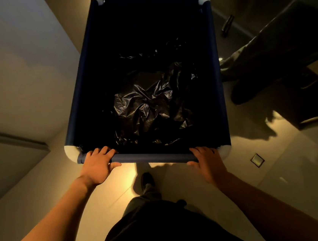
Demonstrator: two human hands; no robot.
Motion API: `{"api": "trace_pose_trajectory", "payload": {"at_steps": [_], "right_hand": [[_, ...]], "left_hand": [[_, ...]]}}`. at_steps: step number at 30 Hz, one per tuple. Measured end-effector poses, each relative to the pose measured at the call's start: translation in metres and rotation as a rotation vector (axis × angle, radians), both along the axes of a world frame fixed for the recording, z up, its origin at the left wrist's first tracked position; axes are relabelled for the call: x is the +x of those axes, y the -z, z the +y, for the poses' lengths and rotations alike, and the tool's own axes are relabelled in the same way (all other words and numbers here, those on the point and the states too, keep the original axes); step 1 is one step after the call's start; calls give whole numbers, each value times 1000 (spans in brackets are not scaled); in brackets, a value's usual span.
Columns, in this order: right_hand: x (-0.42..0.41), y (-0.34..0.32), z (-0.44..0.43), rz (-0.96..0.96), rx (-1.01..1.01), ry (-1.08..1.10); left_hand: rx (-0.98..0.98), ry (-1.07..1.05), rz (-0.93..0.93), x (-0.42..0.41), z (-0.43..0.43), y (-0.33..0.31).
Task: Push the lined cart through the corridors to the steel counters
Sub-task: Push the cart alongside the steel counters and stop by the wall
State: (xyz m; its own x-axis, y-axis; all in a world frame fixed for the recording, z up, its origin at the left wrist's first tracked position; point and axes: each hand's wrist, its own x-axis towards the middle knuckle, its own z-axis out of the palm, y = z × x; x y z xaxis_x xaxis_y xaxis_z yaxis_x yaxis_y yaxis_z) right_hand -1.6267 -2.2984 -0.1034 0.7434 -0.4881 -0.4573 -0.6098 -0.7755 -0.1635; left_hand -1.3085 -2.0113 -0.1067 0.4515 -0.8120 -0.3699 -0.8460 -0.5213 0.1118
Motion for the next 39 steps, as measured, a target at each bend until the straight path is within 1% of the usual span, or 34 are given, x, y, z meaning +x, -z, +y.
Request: {"api": "trace_pose_trajectory", "payload": {"at_steps": [11,17,26,39], "right_hand": [[83,-14,-75,101,21,75],[122,-18,-123,131,20,67],[189,-17,-214,115,6,20],[288,-14,-345,71,7,-66]], "left_hand": [[43,7,-17,76,-92,-2],[50,-8,-5,111,-138,-1],[-48,-55,15,166,-212,4],[-13,-192,-17,239,-319,6]]}}
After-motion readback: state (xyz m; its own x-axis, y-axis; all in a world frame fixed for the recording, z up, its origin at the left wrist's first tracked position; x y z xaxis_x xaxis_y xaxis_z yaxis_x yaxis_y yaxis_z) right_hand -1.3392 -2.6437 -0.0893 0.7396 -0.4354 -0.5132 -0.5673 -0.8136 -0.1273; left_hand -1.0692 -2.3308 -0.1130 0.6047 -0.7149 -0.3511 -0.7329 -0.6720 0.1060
